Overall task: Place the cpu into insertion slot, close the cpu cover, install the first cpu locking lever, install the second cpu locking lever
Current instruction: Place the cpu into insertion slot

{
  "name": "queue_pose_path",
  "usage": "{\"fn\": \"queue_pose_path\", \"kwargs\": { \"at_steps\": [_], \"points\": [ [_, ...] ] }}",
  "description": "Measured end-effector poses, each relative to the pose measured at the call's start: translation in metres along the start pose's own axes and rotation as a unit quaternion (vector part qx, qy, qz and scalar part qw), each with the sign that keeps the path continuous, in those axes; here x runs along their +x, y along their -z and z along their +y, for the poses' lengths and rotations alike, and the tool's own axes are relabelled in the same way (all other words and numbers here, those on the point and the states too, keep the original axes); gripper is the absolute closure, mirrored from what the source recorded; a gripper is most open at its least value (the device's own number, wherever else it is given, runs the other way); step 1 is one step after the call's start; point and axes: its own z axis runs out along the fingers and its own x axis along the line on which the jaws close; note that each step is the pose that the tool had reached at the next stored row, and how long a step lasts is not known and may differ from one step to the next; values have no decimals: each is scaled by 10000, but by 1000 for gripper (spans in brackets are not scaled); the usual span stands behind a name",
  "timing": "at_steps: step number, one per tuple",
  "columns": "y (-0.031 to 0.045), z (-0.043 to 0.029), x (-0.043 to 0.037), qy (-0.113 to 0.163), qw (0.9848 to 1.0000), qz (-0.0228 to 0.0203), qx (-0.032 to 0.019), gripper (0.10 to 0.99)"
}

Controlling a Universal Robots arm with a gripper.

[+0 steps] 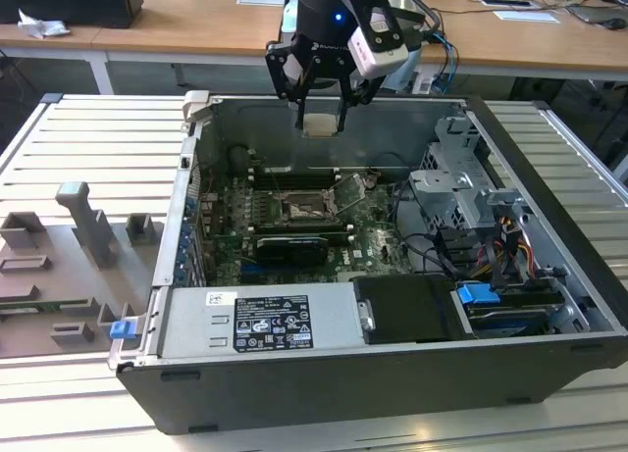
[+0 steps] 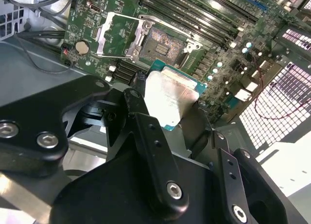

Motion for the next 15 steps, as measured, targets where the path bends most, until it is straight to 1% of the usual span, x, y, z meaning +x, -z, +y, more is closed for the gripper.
{"fn": "queue_pose_path", "kwargs": {
  "at_steps": [15],
  "points": [
    [0, 0, 0, -118, 9999, -11, -2, 549]
  ]
}}
